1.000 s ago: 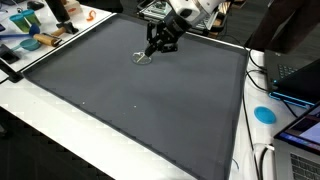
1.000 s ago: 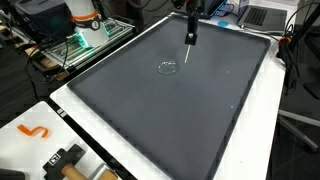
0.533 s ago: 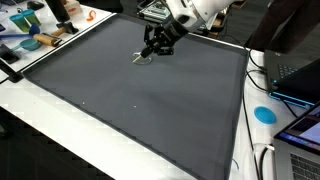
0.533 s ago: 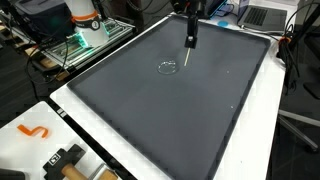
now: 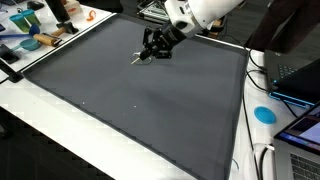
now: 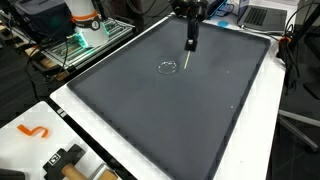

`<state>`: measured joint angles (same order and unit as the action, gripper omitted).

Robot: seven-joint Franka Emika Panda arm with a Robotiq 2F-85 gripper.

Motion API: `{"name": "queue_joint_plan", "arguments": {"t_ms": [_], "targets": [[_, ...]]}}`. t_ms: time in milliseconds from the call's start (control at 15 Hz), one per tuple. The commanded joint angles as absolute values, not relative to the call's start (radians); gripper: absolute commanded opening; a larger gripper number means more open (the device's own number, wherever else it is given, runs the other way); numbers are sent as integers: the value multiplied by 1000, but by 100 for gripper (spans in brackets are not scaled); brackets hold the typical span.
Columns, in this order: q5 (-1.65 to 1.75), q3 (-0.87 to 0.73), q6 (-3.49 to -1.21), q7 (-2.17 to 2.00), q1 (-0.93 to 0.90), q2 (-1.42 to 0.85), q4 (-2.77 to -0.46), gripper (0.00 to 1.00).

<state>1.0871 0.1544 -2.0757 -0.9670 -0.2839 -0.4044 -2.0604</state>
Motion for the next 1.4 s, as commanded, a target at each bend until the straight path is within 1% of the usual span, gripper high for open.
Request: {"name": "queue_joint_plan", "arguments": {"t_ms": [0, 533, 933, 1333], "targets": [[1108, 147, -2054, -996, -292, -430, -2040, 3], [1080, 133, -2070, -960, -259, -407, -2019, 3], [1006, 128, -2117, -895, -193, -356, -2032, 3], [795, 110, -2366, -723, -93, -276, -2084, 3]]}}
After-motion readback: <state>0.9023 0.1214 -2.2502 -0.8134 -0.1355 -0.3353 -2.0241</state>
